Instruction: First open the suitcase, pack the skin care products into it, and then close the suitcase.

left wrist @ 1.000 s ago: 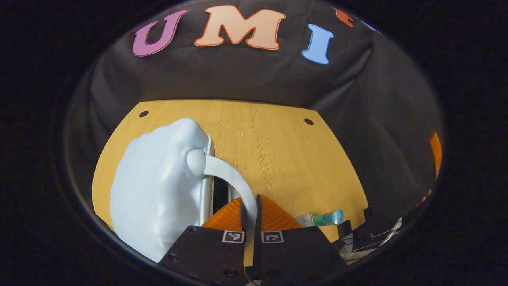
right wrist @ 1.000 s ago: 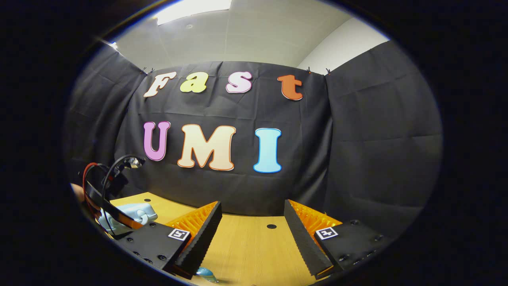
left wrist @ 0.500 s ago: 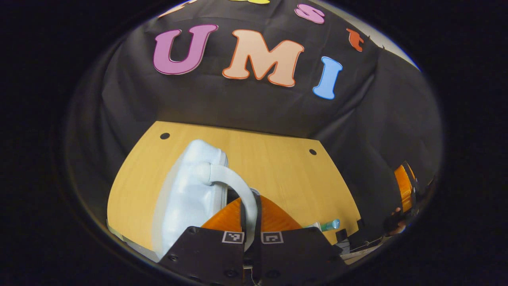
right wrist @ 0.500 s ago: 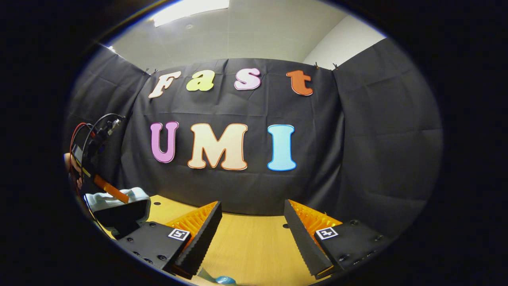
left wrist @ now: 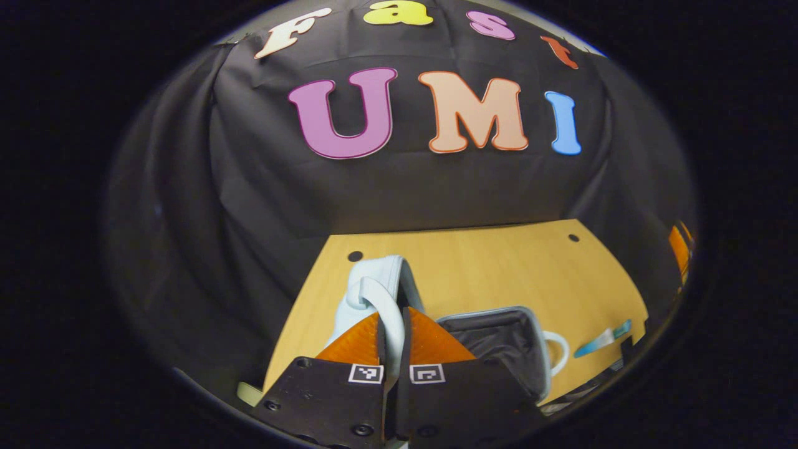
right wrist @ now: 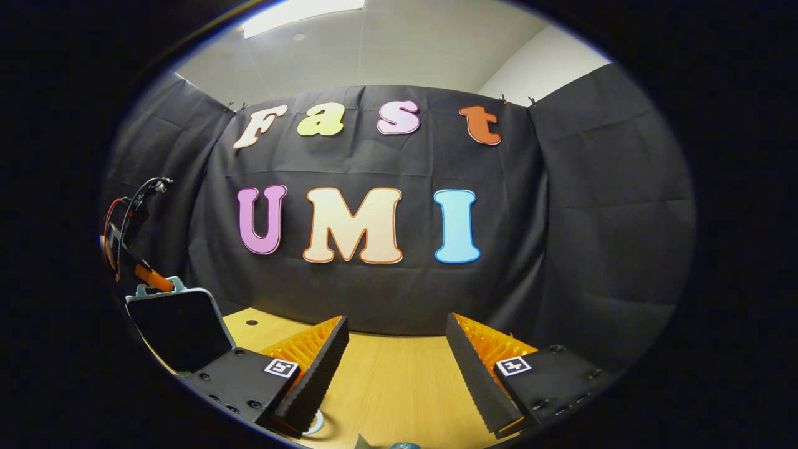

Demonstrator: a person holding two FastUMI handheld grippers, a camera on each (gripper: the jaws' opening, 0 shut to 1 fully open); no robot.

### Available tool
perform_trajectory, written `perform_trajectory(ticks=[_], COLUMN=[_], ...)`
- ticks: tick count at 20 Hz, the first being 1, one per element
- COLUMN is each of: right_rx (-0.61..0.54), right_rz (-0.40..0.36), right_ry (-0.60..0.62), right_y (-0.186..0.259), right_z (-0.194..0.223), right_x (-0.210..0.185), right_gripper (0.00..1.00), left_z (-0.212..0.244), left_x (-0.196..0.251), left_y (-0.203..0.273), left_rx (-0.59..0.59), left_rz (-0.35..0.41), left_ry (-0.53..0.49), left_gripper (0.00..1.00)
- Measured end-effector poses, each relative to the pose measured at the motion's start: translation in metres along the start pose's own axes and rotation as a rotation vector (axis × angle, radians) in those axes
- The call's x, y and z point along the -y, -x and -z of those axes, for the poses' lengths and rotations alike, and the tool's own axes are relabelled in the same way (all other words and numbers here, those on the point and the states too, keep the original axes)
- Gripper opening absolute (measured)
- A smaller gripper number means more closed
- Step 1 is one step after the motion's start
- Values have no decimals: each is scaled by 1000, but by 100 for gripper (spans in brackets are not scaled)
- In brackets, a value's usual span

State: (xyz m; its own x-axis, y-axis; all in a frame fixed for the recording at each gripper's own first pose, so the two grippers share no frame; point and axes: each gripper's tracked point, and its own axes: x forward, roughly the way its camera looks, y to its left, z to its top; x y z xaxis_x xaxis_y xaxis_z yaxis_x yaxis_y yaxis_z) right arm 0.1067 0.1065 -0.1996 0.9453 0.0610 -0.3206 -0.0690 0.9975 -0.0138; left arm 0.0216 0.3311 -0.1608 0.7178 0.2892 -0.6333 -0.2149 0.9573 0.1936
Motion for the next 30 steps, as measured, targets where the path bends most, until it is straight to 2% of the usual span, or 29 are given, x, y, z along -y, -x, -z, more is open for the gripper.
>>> perform_trajectory(ticks=[3, 6, 7, 9, 11, 15, 18, 20, 21, 22, 26, 27, 30], right_rx=[-8, -20, -20, -23, -35, -52, -65, -70, -68, -61, -42, -36, -23], right_rz=[8, 1, 1, -1, -8, 0, 11, 15, 14, 9, -29, -35, -57], right_ry=[9, 33, 45, 68, 75, 46, 39, 36, 36, 37, 46, 46, 33], right_y=[-2, -1, -1, 1, 1, 2, 4, 5, 7, 8, 10, 10, 11], right_z=[3, 8, 7, 9, 12, 14, 16, 17, 17, 15, 7, 3, -1], right_x=[-21, -39, -43, -49, -53, -48, -40, -34, -32, -31, -22, -18, -6], right_gripper=[99, 99, 99, 99, 99, 99, 99, 99, 96, 99, 100, 100, 99], left_z=[15, 26, 34, 50, 67, 111, 130, 138, 135, 127, 79, 64, 37], left_x=[-48, -103, -113, -127, -138, -159, -166, -175, -172, -168, -140, -128, -83], left_y=[-10, -21, -24, -34, -49, -69, -76, -77, -76, -68, -34, -23, 7], left_rx=[-9, 0, -17, -39, -59, -142, -169, -153, -124, -78, 115, 169, 273], left_rz=[-48, -133, -136, -151, -202, -278, -327, -373, -358, -342, -365, -366, -344], left_ry=[30, 68, 87, 105, 109, 51, 115, 173, 217, 258, 287, 281, 256], left_gripper=[1, 1, 0, 0, 0, 0, 2, 11, 25, 28, 100, 95, 94])
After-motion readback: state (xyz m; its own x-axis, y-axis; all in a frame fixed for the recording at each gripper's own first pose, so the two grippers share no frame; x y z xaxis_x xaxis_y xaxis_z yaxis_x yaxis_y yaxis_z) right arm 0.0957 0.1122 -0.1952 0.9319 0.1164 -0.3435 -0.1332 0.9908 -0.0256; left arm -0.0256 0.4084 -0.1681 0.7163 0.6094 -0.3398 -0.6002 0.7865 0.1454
